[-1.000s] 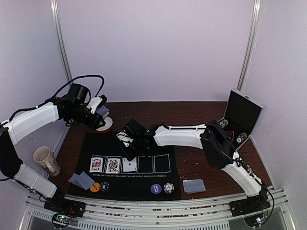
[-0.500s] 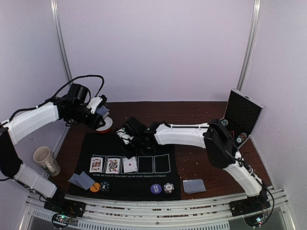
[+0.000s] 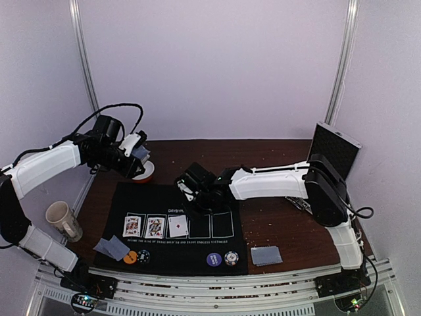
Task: Distribute texas hold em gaming equipment
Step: Adjust the poker card in the community card area.
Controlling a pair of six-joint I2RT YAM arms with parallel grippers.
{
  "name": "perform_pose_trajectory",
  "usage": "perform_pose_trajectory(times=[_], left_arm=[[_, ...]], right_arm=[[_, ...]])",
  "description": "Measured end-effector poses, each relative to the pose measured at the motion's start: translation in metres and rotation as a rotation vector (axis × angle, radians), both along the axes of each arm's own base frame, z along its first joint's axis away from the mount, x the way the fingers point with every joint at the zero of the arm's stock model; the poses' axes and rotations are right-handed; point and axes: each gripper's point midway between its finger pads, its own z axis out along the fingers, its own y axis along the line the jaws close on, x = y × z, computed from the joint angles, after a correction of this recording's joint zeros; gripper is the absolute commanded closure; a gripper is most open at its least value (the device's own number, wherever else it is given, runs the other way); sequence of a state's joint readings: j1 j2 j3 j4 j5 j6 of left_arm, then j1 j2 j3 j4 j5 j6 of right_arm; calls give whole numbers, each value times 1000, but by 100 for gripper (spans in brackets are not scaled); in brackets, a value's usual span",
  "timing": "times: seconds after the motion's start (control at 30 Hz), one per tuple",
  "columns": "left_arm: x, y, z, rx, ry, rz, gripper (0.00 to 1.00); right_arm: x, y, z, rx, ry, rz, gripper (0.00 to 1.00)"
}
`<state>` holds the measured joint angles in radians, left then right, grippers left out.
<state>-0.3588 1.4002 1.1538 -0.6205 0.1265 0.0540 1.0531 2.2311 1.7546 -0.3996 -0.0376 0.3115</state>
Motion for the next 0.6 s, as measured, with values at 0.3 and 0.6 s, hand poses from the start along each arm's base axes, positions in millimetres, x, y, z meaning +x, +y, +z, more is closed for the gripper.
perform_pose_trajectory(times=[0.3, 0.6], left_arm=[[0, 0, 0, -1, 0, -1, 61], [-1, 0, 1, -3, -2, -1, 61]], right_arm=[[-42, -10, -34, -87, 66, 17, 100], [-49, -6, -33, -77, 80, 24, 100]])
